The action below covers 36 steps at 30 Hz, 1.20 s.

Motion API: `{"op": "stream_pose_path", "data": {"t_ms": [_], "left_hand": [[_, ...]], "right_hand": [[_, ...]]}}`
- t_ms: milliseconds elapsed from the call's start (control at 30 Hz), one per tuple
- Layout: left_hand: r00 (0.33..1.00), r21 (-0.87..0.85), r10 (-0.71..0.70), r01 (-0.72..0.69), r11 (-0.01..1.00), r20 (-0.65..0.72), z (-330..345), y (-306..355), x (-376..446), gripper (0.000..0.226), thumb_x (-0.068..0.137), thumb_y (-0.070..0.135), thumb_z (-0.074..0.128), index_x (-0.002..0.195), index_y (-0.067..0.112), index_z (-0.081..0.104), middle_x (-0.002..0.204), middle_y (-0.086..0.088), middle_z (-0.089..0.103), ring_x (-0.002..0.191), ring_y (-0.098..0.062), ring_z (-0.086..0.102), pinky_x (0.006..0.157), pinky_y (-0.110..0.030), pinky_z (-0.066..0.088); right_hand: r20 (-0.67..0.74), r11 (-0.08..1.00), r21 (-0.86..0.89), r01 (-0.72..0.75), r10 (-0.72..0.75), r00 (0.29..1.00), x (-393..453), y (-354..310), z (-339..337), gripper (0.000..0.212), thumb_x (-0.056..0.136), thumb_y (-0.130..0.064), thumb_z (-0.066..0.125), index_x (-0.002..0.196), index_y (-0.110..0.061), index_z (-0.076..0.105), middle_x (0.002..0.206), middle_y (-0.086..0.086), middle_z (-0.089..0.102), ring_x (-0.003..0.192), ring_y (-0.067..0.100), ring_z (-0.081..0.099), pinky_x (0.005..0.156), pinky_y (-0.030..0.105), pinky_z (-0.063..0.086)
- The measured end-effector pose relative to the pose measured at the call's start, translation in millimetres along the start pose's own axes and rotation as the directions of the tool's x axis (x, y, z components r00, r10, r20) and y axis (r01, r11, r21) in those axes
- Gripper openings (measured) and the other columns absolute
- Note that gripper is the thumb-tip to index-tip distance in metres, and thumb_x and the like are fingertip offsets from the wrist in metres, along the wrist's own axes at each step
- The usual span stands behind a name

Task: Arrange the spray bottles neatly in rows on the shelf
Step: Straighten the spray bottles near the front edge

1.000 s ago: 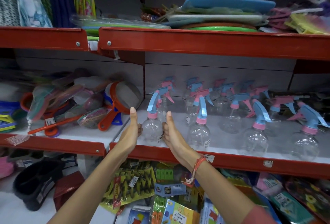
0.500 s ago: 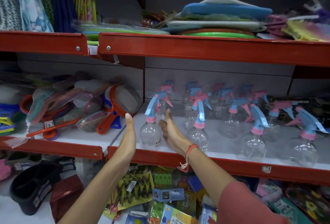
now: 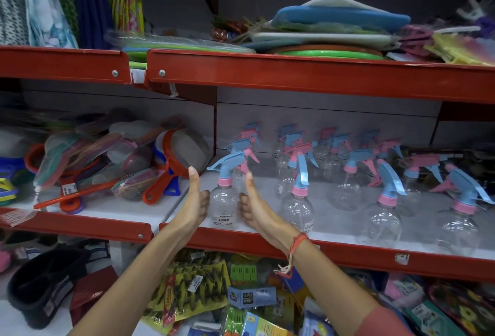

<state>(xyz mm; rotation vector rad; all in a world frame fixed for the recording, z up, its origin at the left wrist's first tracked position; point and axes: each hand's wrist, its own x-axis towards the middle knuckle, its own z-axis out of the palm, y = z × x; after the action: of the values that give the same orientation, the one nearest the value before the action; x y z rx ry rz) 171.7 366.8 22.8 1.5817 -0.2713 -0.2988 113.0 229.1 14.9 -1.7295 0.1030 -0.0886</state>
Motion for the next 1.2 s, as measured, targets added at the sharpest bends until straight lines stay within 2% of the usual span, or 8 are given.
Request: {"op": "stream_pose_path", "data": {"t_ms": [67, 167, 433, 567, 833, 967, 1133, 1200], "left_hand": [[1.000, 0.002, -0.008, 0.008, 1.000, 0.019, -2, -3, 10, 0.100, 0.081, 0.070, -0.003, 0.134, -0.003, 0.041, 0.109, -0.003, 0.051, 0.069, -0.004, 0.037, 0.071, -0.019, 0.032], [0.998, -0.008, -0.020, 0.021, 1.000, 0.062, -2, 1, 7, 0.099, 0.082, 0.069, -0.003, 0.141, -0.005, 0.025, 0.141, -0.014, 0.043, 0.119, -0.017, 0.049, 0.101, -0.028, 0.034], [0.996, -0.040, -0.026, 0.030, 0.999, 0.083, -4, 2, -3, 0.100, 0.081, 0.071, -0.002, 0.143, -0.004, 0.022, 0.155, -0.020, 0.021, 0.142, -0.025, 0.025, 0.115, -0.036, 0.017], [0.998, 0.010, 0.003, -0.003, 1.000, 0.068, -1, 5, -10, 0.098, 0.083, 0.068, -0.002, 0.141, -0.005, 0.025, 0.152, -0.020, 0.027, 0.098, -0.011, 0.052, 0.088, -0.024, 0.034], [0.999, 0.003, 0.053, -0.053, 0.999, 0.003, 3, -5, -19, 0.095, 0.082, 0.069, 0.003, 0.143, 0.000, 0.025, 0.153, -0.017, 0.027, 0.142, -0.021, 0.025, 0.114, -0.034, 0.016], [0.998, 0.028, 0.046, -0.045, 0.999, -0.038, 3, -7, -27, 0.119, 0.058, 0.086, 0.008, 0.148, 0.008, 0.013, 0.157, -0.014, 0.017, 0.144, -0.020, 0.018, 0.118, -0.038, 0.011], [0.971, 0.139, 0.063, -0.031, 0.990, -0.229, 10, -12, -47, 0.117, 0.057, 0.092, 0.004, 0.147, 0.020, 0.022, 0.155, -0.011, 0.023, 0.142, -0.030, 0.023, 0.115, -0.049, 0.014], [0.936, 0.153, 0.138, -0.093, 0.984, -0.323, 19, -16, -59, 0.102, 0.066, 0.088, 0.004, 0.145, 0.028, 0.029, 0.154, -0.004, 0.031, 0.141, -0.025, 0.027, 0.113, -0.047, 0.017]], "right_hand": [[0.002, 1.000, 0.013, 0.016, -0.016, 1.000, -6, -5, 2, 0.066, 0.090, -0.068, 0.010, 0.059, -0.041, 0.061, 0.044, -0.024, 0.054, 0.050, -0.015, 0.053, 0.069, 0.001, 0.040], [-0.008, 0.998, 0.009, 0.064, -0.064, 0.998, -8, -7, 6, 0.077, 0.092, -0.067, 0.011, 0.037, -0.039, 0.057, 0.036, -0.023, 0.048, 0.037, -0.011, 0.048, 0.043, 0.001, 0.034], [-0.032, 0.989, -0.092, 0.120, -0.123, 0.992, -3, 5, 4, 0.043, 0.080, -0.079, 0.015, 0.067, -0.041, 0.030, 0.037, -0.024, 0.042, 0.045, -0.007, 0.040, 0.081, 0.019, 0.035], [-0.044, 0.986, -0.146, 0.085, -0.092, 0.995, -9, 2, 9, 0.048, 0.067, -0.089, 0.015, 0.066, -0.043, 0.026, 0.063, -0.019, 0.027, 0.059, -0.001, 0.024, 0.081, 0.025, 0.031], [-0.041, 0.978, -0.205, 0.047, -0.057, 0.998, -23, 0, 8, 0.054, 0.066, -0.093, 0.008, 0.068, -0.045, 0.032, 0.071, -0.018, 0.025, 0.064, -0.002, 0.027, 0.085, 0.025, 0.039], [0.024, 0.978, -0.199, 0.059, -0.055, 0.998, -35, -3, 3, 0.048, 0.068, -0.092, 0.009, 0.068, -0.045, 0.021, 0.072, -0.018, 0.019, 0.085, 0.005, 0.049, 0.118, 0.047, 0.024], [0.029, 0.970, -0.222, 0.097, -0.093, 0.995, -54, -5, -5, 0.066, 0.065, -0.093, 0.008, 0.069, -0.038, 0.045, 0.071, -0.010, 0.044, 0.080, 0.011, 0.050, 0.116, 0.049, 0.028], [0.025, 0.967, -0.245, 0.074, -0.070, 0.997, -61, -2, -14, 0.110, 0.064, -0.093, 0.007, 0.108, -0.013, 0.067, 0.107, 0.011, 0.069, 0.109, 0.024, 0.061, 0.115, 0.047, 0.030]]}}
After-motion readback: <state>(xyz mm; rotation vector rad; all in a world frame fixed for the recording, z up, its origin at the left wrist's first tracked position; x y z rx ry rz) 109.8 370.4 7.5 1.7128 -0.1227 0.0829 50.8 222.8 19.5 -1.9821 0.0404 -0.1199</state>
